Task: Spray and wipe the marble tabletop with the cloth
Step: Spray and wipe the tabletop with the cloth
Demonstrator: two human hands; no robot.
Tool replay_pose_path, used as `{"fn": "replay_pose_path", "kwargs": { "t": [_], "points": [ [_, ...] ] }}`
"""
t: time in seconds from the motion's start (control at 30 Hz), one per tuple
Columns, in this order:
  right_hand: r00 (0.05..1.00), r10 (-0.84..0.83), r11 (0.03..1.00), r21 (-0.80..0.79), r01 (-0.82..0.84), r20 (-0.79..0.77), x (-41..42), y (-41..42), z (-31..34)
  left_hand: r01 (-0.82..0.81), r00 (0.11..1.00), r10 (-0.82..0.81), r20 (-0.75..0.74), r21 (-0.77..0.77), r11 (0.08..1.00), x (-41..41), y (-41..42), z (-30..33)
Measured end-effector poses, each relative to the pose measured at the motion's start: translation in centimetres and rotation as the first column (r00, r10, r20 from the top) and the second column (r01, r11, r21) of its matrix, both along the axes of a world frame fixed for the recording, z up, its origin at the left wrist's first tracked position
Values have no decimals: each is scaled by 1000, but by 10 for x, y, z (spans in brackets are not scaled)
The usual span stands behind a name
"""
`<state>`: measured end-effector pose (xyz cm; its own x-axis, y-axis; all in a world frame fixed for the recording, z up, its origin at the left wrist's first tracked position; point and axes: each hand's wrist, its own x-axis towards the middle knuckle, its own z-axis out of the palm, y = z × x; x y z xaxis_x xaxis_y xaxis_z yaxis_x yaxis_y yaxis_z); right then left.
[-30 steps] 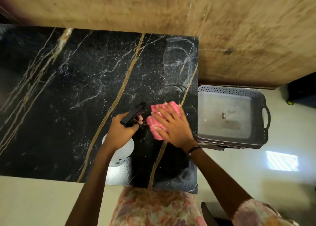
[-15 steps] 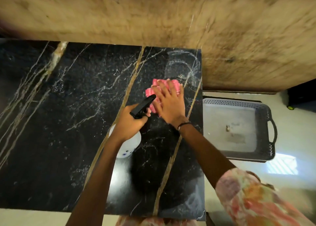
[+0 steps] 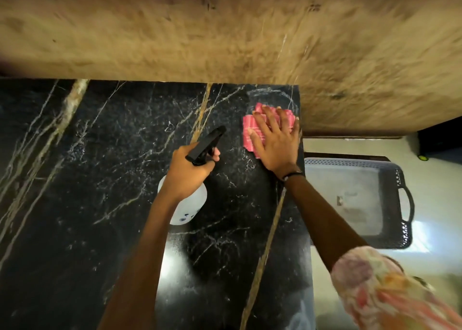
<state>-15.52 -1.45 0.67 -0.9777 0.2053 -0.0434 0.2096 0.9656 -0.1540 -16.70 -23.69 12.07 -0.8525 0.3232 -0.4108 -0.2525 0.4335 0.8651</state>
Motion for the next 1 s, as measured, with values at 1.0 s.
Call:
{"fn": "replay_pose_path", "kwargs": {
  "t": [1.0],
  "points": [
    [960, -265, 964, -37, 262, -90, 5, -32, -14, -61, 987, 77, -139, 115, 991, -23, -5, -9]
  ]
}}
